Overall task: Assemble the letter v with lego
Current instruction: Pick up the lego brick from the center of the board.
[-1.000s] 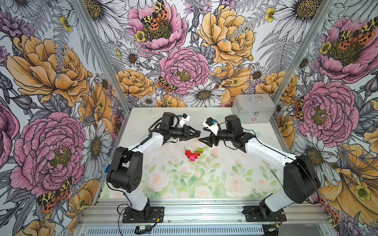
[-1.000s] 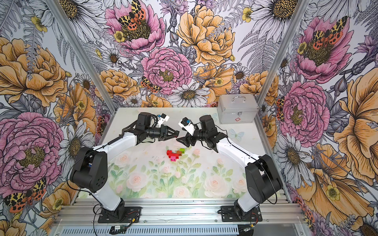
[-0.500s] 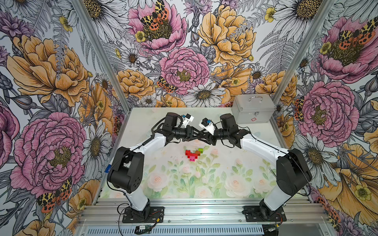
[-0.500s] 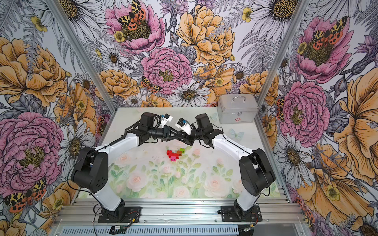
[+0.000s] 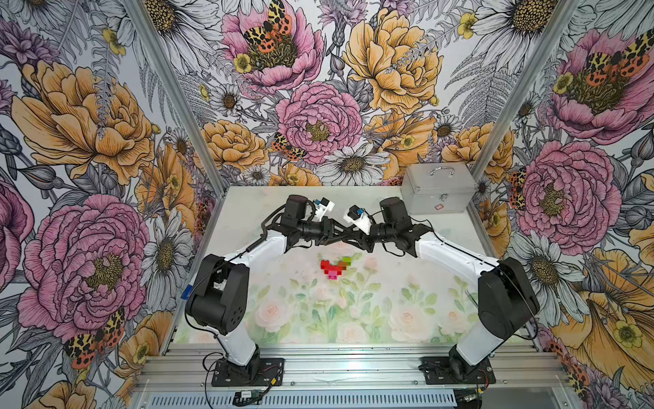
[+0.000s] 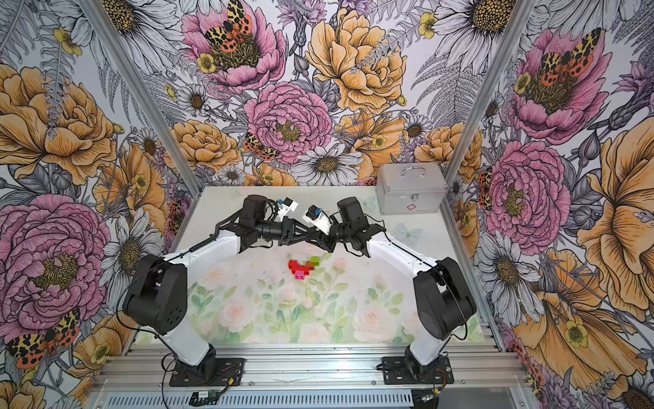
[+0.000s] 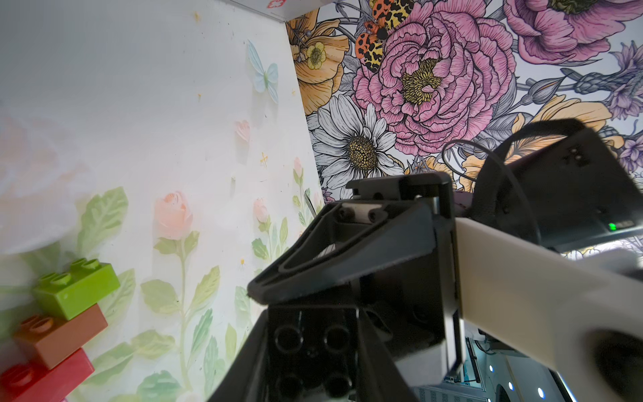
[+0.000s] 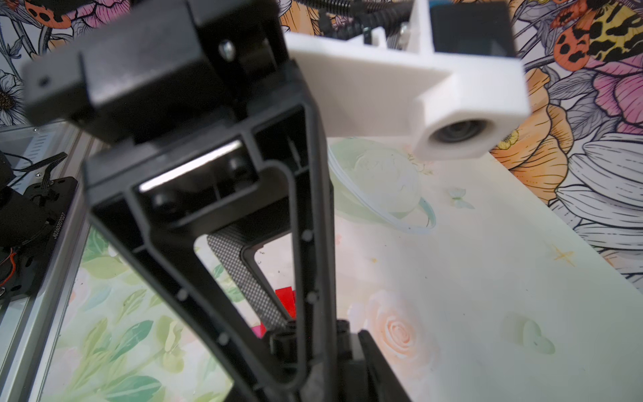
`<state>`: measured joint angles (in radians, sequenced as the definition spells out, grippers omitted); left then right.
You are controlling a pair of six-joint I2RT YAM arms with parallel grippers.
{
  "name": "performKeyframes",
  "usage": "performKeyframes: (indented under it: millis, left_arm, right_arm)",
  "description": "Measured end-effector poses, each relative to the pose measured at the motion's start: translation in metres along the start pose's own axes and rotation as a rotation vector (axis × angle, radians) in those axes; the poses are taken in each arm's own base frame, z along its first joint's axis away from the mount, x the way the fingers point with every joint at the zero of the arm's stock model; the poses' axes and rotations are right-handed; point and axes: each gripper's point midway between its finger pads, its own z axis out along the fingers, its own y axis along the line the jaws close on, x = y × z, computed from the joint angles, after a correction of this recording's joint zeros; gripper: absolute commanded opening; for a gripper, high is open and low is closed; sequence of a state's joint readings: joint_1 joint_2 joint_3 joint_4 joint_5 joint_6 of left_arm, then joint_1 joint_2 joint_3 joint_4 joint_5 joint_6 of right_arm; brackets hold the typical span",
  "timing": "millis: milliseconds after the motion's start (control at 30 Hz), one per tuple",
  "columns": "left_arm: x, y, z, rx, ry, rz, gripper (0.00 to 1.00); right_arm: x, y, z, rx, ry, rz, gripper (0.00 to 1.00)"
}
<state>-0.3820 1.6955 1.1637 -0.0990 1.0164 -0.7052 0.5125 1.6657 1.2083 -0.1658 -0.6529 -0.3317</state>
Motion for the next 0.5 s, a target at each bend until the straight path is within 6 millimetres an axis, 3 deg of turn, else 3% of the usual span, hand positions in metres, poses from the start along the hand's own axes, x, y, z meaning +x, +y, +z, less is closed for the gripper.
performKeyframes:
  millis: [167,267,367,500]
  left_arm:
    - [-0.005,0.006,-0.006,-0.003,-0.029,-0.007,0.78]
    - [-0.012,0.021,-0.024,-0.024,-0.095,-0.056,0.88]
    - [-0.024,0.033,-0.057,-0.058,-0.213,-0.107,0.9]
    - [-0.032,0.045,-0.115,-0.113,-0.429,-0.159,0.98]
  right_arm:
    - [0.001,-0.001,0.002,0.019,0.009,0.081,0.19]
    - [0.003,-0.005,0.004,0.061,0.025,0.17,0.18]
    - [0.007,-0.008,0.01,0.147,0.057,0.279,0.2]
    - [0.013,-0.001,0.024,0.287,0.09,0.454,0.21]
